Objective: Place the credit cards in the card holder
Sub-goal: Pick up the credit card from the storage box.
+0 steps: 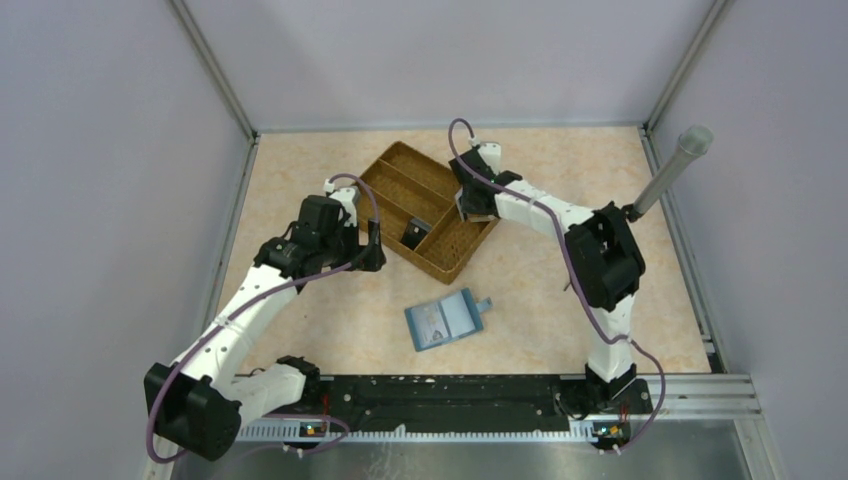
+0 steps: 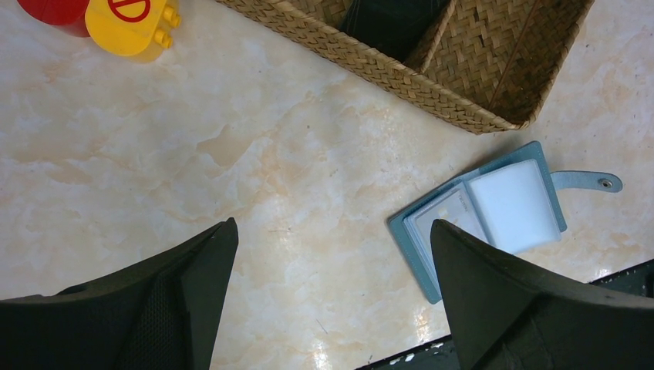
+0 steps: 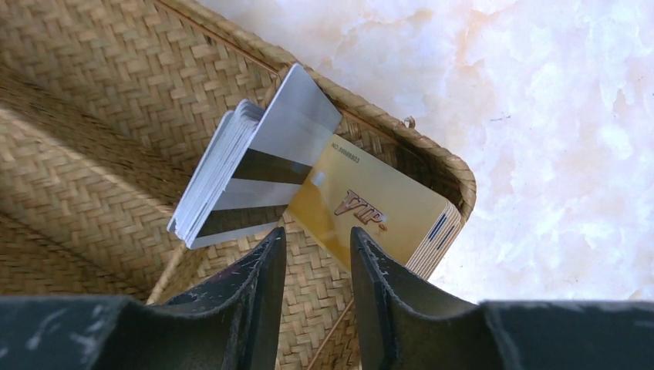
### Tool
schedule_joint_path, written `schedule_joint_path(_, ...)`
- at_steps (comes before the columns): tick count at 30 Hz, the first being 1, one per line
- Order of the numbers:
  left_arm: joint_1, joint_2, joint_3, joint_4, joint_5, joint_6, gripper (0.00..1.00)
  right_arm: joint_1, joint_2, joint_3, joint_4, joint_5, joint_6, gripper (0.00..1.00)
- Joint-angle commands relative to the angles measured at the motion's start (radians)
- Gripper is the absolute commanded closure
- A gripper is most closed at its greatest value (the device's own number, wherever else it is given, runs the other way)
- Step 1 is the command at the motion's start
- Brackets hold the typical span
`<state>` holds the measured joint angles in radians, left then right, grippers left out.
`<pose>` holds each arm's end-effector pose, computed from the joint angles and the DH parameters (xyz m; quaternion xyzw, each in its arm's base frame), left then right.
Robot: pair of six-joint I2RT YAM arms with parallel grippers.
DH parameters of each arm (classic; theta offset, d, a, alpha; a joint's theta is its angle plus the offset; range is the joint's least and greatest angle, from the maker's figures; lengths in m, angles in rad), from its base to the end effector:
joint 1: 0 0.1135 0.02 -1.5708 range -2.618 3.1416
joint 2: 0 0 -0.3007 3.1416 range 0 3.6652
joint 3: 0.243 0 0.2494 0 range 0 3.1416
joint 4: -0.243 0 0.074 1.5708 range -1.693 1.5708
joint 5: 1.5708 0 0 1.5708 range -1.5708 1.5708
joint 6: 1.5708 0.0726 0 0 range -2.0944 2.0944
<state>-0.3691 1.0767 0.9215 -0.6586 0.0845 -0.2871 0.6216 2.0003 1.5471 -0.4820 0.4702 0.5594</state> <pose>0.2089 -0.0874 0.2937 0.0537 0.9270 -0.1561 0.3369 0.4024 0.2478 0.2232 0.0440 0.9256 -0.0146 0.3756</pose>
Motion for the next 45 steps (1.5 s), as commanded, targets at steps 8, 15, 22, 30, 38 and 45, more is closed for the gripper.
schedule_joint_path(8, 0.003, -0.008, -0.010, 0.014, -0.009, 0.016, 0.01, -0.043, -0.090, 0.018, 0.104, -0.122, 0.032, 0.47)
schedule_joint_path(15, 0.003, -0.010, -0.011, 0.014, -0.005, 0.017, 0.01, -0.054, -0.028, 0.055, 0.111, -0.135, 0.073, 0.37)
schedule_joint_path(22, 0.003, -0.011, -0.013, 0.016, -0.002, 0.018, 0.01, -0.070, 0.021, 0.083, 0.131, -0.159, 0.109, 0.37)
schedule_joint_path(30, 0.003, -0.010, -0.013, 0.017, 0.004, 0.019, 0.01, -0.076, 0.036, 0.107, 0.161, -0.184, 0.125, 0.52)
schedule_joint_path(38, 0.003, -0.003, -0.013, 0.017, 0.015, 0.020, 0.01, -0.077, 0.014, 0.120, 0.169, -0.185, 0.125, 0.57)
schedule_joint_path(45, 0.003, -0.002, -0.015, 0.017, 0.018, 0.020, 0.01, -0.077, 0.008, 0.140, 0.179, -0.187, 0.123, 0.57)
